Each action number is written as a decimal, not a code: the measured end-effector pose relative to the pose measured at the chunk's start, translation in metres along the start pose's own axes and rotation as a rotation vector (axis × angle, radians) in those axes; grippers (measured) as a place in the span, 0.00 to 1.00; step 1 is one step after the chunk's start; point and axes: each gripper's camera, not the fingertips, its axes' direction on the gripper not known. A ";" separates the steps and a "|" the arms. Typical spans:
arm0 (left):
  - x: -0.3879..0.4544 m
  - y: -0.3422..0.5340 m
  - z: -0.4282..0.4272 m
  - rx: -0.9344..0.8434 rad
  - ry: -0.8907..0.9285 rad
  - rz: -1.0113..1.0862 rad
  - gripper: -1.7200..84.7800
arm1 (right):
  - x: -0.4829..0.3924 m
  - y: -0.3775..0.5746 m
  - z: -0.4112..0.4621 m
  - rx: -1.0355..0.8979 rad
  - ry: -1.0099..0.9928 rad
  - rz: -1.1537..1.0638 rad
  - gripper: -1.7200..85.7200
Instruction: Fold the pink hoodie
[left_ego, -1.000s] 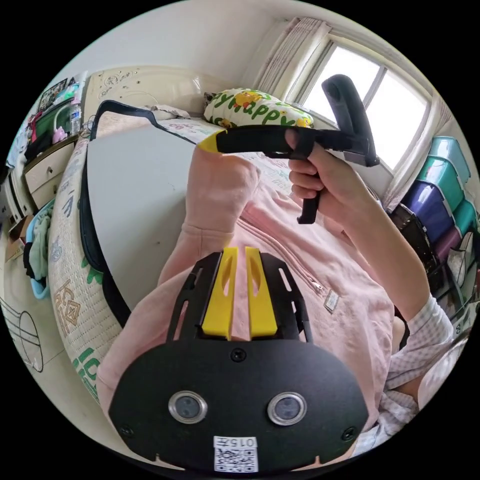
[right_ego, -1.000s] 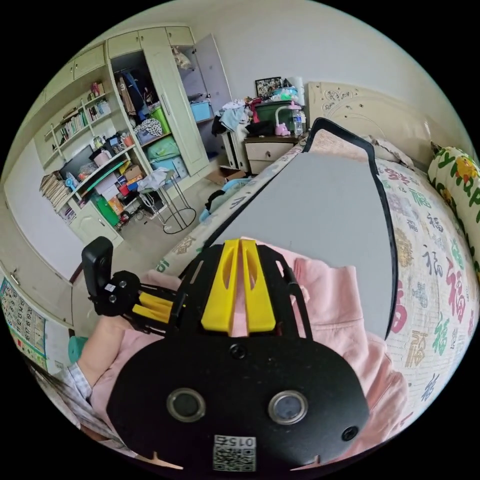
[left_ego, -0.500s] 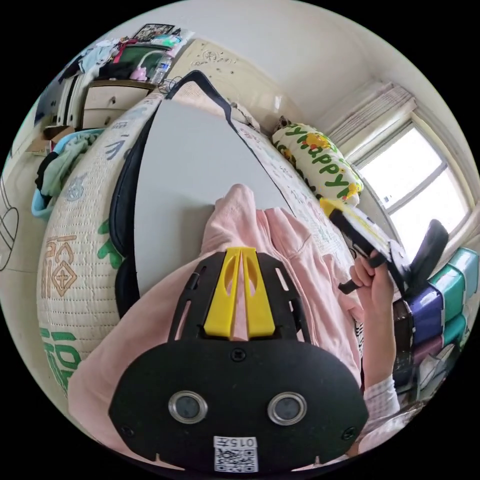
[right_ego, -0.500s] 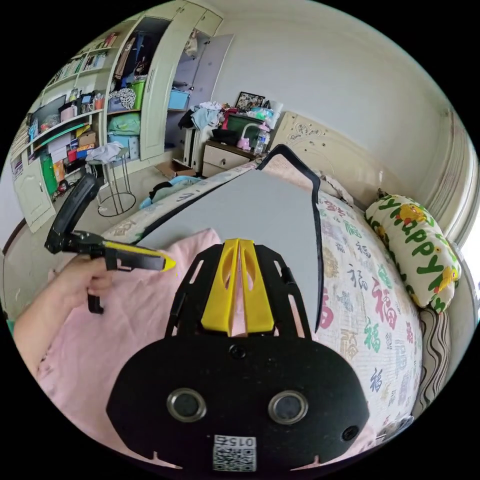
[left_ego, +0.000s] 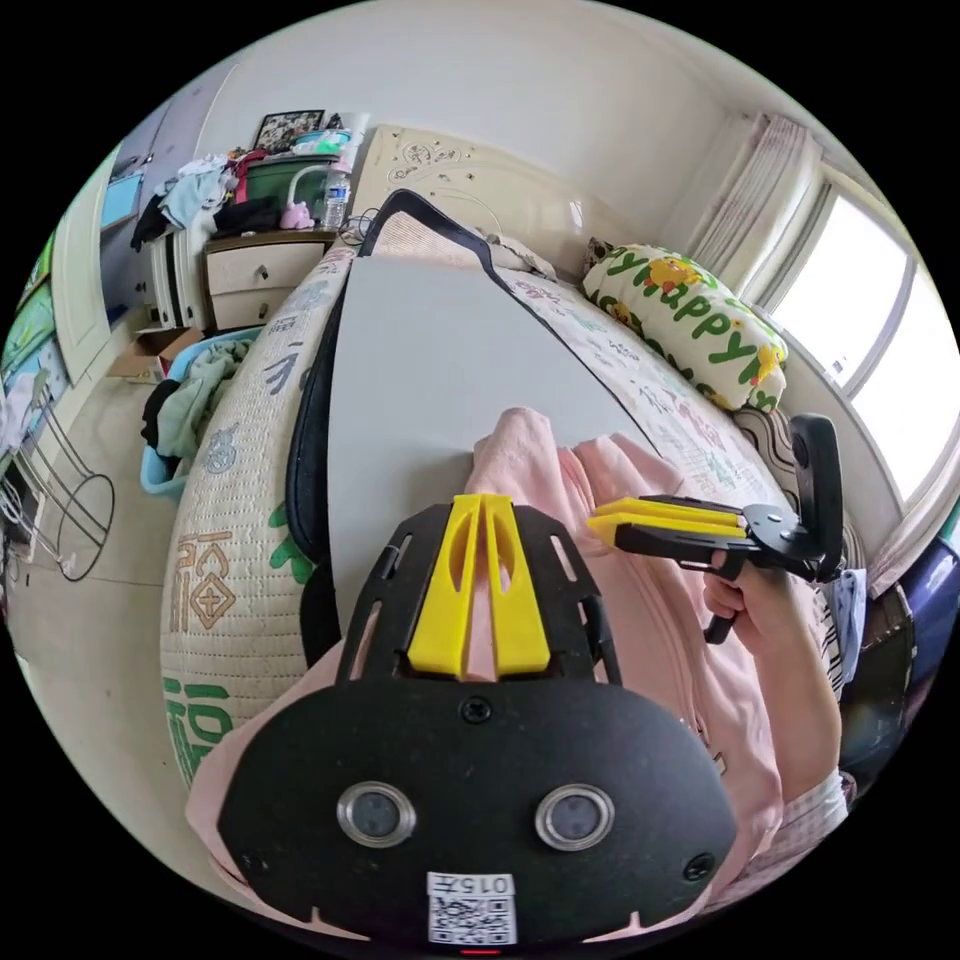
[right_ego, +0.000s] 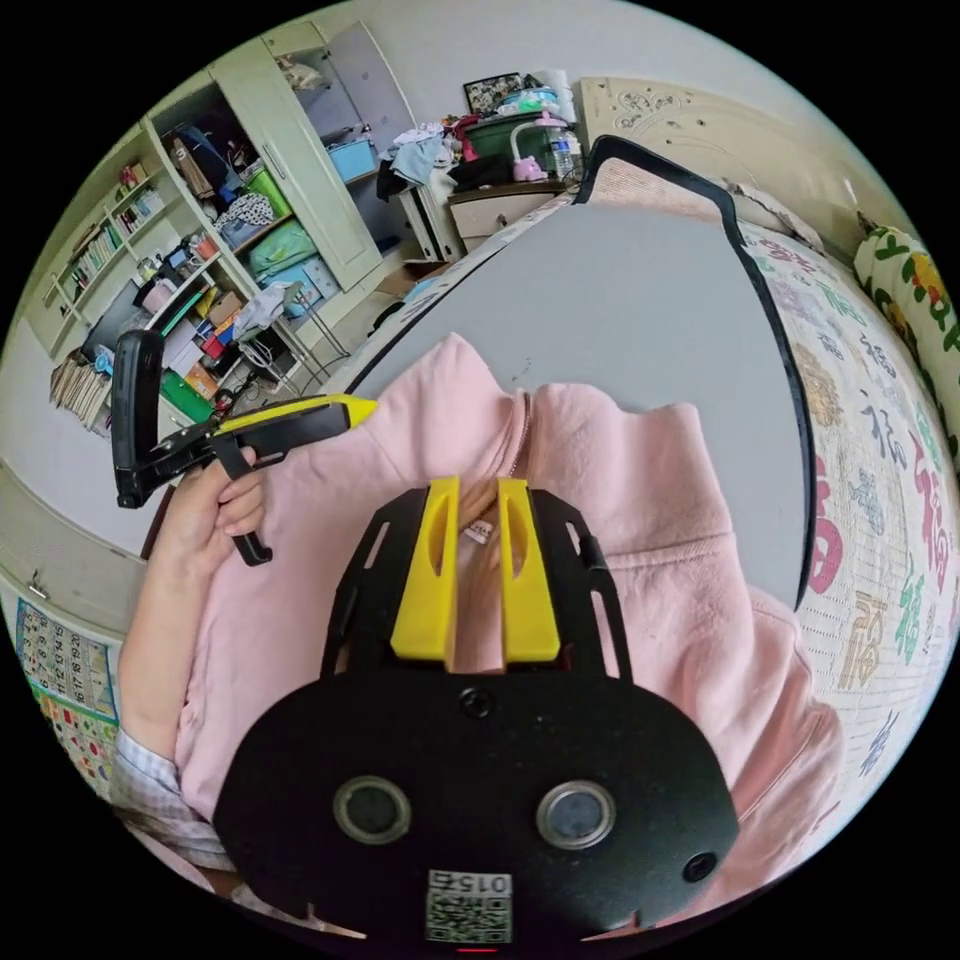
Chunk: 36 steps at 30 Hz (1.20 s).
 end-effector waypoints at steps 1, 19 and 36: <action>0.006 0.000 0.002 -0.008 -0.018 0.016 0.01 | -0.001 0.000 0.000 0.002 0.021 -0.008 0.05; 0.107 0.000 0.044 -0.071 -0.131 0.217 0.01 | 0.028 0.055 -0.038 0.149 -0.118 -0.082 0.07; 0.105 -0.005 0.055 -0.145 -0.167 0.050 0.01 | 0.100 0.034 -0.056 0.131 0.224 0.165 0.13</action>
